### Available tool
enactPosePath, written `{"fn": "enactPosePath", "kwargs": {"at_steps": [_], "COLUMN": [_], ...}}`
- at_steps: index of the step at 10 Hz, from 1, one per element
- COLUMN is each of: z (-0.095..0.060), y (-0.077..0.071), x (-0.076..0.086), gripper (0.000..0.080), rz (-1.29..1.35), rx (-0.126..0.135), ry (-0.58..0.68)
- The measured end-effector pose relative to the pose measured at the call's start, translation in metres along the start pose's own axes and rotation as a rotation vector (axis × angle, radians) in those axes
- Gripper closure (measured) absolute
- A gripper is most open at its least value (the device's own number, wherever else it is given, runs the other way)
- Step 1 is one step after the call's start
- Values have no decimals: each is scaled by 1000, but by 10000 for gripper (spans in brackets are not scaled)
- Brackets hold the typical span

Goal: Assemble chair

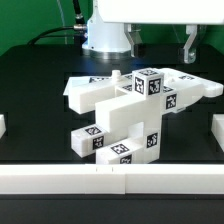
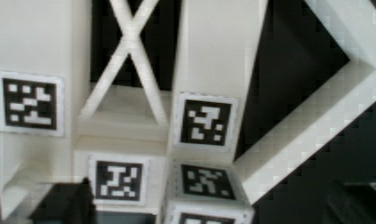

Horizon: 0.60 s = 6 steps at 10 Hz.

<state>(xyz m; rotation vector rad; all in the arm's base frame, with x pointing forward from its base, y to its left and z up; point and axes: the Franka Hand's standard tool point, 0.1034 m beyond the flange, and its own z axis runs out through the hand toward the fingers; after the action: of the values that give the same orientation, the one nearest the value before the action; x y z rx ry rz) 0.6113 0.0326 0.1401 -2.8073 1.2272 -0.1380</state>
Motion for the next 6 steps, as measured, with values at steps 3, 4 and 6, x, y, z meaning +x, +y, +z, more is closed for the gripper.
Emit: {"fn": "enactPosePath", "kwargs": {"at_steps": [3, 4, 6], "z": [-1, -8, -12], "y": [-1, -1, 2], "x": [-3, -17, -55], "gripper": [150, 150, 150], "rz": [-17, -41, -55], "rx": [1, 7, 9], "ry": [-2, -10, -31]}}
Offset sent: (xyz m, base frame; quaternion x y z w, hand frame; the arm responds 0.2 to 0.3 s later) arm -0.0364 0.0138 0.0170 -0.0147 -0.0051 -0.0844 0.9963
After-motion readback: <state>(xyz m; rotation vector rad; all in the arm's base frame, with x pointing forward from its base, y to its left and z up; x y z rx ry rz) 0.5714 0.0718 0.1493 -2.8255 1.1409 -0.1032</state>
